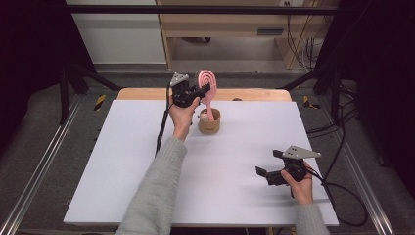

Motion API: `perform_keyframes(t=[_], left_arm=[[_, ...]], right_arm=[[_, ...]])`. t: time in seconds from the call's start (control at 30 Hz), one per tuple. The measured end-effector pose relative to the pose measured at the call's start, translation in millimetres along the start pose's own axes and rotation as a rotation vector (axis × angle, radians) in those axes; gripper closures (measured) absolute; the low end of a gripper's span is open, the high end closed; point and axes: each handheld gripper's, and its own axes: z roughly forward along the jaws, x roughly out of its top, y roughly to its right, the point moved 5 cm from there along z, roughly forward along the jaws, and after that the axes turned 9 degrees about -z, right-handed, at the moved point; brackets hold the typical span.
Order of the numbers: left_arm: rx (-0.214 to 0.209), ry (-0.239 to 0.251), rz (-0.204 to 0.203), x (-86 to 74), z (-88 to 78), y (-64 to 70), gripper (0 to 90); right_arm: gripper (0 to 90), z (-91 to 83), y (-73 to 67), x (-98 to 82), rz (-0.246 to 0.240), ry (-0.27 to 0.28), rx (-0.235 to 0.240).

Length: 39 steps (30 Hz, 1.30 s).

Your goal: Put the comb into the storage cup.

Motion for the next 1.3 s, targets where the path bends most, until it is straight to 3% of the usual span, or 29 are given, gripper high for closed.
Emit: perform_keyframes(t=[0.5,0.83,1.3], left_arm=[[0.009,0.0,-0.013,-8.8,-3.4,-9.2,63.2],[0.012,0.014,-0.061,-8.9,-9.3,-20.1,63.0],[0.037,0.027,-0.071,-9.5,-17.5,-32.6,61.4]], right_arm=[[0.4,-0.1,0.0,0.1,0.0,0.001,0.0],[0.4,-0.1,-0.2,0.1,0.0,0.001,-0.001],[0.4,0.0,-0.3,0.1,0.001,0.001,0.0]])
